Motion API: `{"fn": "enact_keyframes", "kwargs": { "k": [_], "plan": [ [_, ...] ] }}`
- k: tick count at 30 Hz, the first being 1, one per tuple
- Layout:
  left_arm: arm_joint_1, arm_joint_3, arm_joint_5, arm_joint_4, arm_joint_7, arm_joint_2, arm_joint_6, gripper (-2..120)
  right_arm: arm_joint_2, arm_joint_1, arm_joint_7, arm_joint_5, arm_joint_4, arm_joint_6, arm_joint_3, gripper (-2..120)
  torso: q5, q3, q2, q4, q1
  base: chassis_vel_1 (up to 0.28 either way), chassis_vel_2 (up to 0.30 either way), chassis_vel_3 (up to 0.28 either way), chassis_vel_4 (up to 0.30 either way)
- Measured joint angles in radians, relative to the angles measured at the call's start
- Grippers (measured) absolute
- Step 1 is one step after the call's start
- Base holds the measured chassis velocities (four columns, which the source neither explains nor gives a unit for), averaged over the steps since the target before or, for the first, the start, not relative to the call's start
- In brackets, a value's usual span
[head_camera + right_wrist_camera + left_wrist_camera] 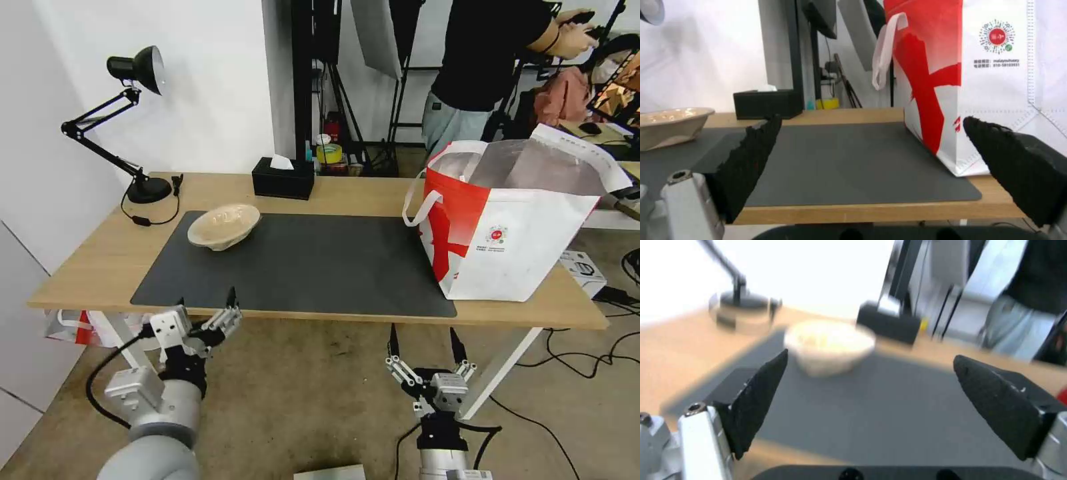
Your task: Pick up the trash from the table and place it into the takeout bag.
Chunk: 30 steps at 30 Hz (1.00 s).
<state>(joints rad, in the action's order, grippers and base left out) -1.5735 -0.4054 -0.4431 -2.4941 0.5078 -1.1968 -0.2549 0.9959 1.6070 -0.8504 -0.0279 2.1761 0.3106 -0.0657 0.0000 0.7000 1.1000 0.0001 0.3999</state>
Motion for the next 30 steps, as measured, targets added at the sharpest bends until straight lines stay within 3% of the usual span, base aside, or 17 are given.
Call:
{"fn": "enact_keyframes", "kwargs": {
  "k": [4, 7, 8, 11, 12, 15, 17, 20, 21, 25, 30],
  "plan": [
    [0.060, -0.028, -0.027, 0.030, -0.017, 0.046, 0.083, 100, 0.000, 0.000, 0.000, 0.000, 0.000, 0.000, 0.000, 100, -0.0001, 0.000, 0.000, -0.0002, 0.000, 0.000, 0.000, 0.000, 0.000],
    [0.111, -0.058, -0.274, 0.015, 0.063, 0.114, 0.079, 100, 0.000, 0.000, 0.000, 0.000, 0.000, 0.000, 0.000, 100, 0.0000, 0.000, 0.000, -0.0002, 0.000, 0.000, 0.000, 0.000, 0.000],
    [0.111, -0.058, -0.274, 0.015, 0.063, 0.114, 0.079, 100, 0.000, 0.000, 0.000, 0.000, 0.000, 0.000, 0.000, 100, 0.0000, 0.000, 0.000, -0.0002, 0.000, 0.000, 0.000, 0.000, 0.000],
    [0.138, -0.108, -0.524, 0.006, 0.158, 0.179, 0.065, 100, 0.000, 0.000, 0.000, 0.000, 0.000, 0.000, 0.000, 100, -0.0001, 0.000, 0.000, -0.0001, 0.000, 0.000, 0.000, 0.000, 0.000],
    [0.138, -0.108, -0.524, 0.006, 0.158, 0.179, 0.065, 100, 0.000, 0.000, 0.000, 0.000, 0.000, 0.000, 0.000, 100, -0.0001, 0.000, 0.000, -0.0001, 0.000, 0.000, 0.000, 0.000, 0.000],
    [0.193, -0.169, -0.835, -0.005, 0.273, 0.212, 0.036, 100, 0.000, 0.000, 0.000, 0.000, 0.000, 0.000, 0.000, 100, -0.0003, 0.000, 0.000, -0.0001, 0.000, 0.000, 0.000, 0.000, 0.000],
    [0.207, -0.179, -0.885, -0.006, 0.291, 0.215, 0.033, 100, 0.000, 0.000, 0.000, 0.000, 0.000, 0.000, 0.000, 100, -0.0001, 0.000, 0.000, -0.0001, 0.000, 0.000, 0.000, 0.000, 0.000],
    [0.273, -0.216, -1.109, 0.004, 0.375, 0.223, 0.029, 100, 0.000, 0.000, 0.000, 0.000, 0.000, 0.000, 0.000, 100, 0.0000, 0.000, 0.000, -0.0001, 0.000, 0.000, 0.000, 0.000, 0.000],
    [0.273, -0.216, -1.109, 0.004, 0.375, 0.223, 0.029, 100, 0.000, 0.000, 0.000, 0.000, 0.000, 0.000, 0.000, 100, 0.0000, 0.000, 0.000, -0.0001, 0.000, 0.000, 0.000, 0.000, 0.000],
    [0.347, -0.251, -1.360, 0.035, 0.480, 0.235, 0.038, 100, 0.000, 0.000, 0.000, 0.000, 0.000, 0.000, 0.000, 100, -0.0001, 0.000, 0.000, -0.0001, 0.000, 0.000, 0.000, 0.000, 0.000],
    [0.422, -0.264, -1.488, 0.091, 0.551, 0.245, 0.050, 100, 0.000, 0.000, 0.000, 0.000, 0.000, 0.000, 0.000, 100, -0.0002, 0.000, 0.000, -0.0001, 0.000, 0.000, 0.000, 0.000, 0.000]
  ]
}}
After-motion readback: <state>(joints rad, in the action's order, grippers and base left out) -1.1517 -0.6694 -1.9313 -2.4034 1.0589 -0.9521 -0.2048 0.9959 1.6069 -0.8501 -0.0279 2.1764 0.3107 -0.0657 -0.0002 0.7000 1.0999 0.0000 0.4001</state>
